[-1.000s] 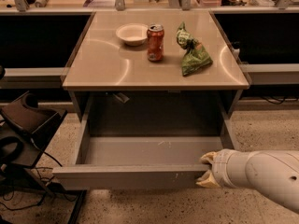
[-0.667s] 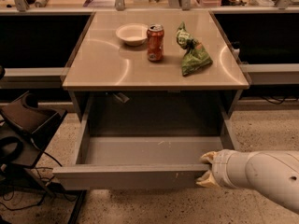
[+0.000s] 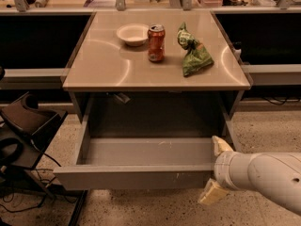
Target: Open top drawer
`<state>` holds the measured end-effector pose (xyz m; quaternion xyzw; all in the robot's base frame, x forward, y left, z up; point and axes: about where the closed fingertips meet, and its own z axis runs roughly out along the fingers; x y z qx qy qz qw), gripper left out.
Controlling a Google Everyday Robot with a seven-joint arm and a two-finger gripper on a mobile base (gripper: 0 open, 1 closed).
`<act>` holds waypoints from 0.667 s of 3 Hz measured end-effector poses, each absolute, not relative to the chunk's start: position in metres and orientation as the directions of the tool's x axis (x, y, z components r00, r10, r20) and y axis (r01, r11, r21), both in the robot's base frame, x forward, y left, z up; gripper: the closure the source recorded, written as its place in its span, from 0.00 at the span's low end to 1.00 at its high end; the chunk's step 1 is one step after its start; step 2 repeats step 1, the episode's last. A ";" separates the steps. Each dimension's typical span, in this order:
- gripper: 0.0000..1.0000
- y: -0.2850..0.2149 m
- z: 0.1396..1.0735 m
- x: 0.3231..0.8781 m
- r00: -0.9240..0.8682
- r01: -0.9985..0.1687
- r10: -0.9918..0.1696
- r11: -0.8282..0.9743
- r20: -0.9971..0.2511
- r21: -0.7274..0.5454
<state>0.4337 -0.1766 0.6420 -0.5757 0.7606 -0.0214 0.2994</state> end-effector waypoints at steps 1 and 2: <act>0.00 -0.177 0.642 0.434 -0.158 -0.863 -0.889 0.336 -0.431 -0.377; 0.00 -0.177 0.642 0.434 -0.158 -0.863 -0.889 0.336 -0.431 -0.377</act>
Offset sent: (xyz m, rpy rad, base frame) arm 0.0000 0.0000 0.0000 0.0000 0.0000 0.0000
